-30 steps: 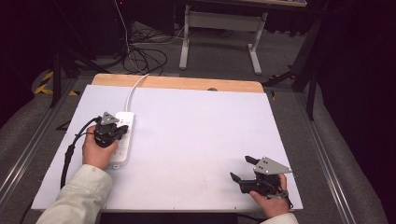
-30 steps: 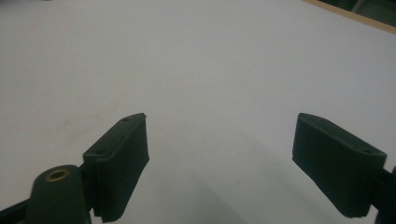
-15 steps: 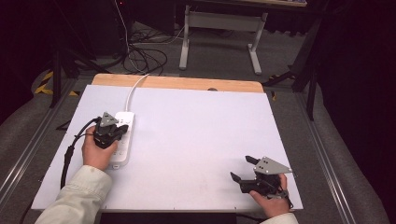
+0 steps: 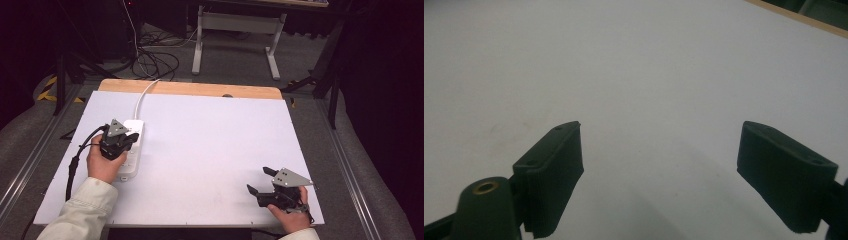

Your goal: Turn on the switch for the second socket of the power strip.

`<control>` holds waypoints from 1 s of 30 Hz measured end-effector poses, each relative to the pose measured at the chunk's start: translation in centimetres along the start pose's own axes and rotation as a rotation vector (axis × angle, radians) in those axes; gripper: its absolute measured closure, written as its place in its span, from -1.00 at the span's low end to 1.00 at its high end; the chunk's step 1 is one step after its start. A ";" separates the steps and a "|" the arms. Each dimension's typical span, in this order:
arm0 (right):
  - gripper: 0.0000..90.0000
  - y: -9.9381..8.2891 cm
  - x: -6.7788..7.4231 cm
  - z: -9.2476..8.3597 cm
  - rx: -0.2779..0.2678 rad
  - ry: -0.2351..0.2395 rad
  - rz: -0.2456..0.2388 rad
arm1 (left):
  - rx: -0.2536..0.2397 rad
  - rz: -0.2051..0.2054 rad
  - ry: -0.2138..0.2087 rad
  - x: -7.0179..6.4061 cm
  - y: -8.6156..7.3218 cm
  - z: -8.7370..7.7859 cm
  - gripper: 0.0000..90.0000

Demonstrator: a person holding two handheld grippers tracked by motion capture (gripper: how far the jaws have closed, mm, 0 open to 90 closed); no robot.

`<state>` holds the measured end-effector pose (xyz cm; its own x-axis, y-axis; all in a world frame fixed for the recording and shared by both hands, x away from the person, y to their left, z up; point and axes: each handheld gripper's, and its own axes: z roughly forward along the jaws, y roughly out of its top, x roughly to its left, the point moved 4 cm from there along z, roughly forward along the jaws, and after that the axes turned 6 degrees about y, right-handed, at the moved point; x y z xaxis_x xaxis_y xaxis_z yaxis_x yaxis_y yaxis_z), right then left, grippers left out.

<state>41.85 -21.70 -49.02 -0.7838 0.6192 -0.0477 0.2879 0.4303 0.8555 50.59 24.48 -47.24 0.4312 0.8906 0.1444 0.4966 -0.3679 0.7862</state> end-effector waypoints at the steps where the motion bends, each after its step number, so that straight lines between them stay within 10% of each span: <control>1: -0.58 0.0 0.0 0.0 0.000 0.000 0.000 | -0.002 -0.001 0.001 0.0 0.1 -0.1 1.00; 20: -0.58 0.0 0.0 0.1 0.001 0.001 -0.001 | -0.017 -0.050 -0.047 0.2 1.1 -1.9 0.98; 30: -0.58 0.0 0.0 0.0 -0.003 0.002 0.002 | -0.077 -0.087 -0.105 -0.2 2.1 -4.2 0.14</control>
<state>41.84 -21.73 -49.03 -0.7841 0.6190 -0.0448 0.2880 0.4269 0.8572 48.40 24.60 -43.08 0.4674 0.8840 0.0134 0.4777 -0.2652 0.8375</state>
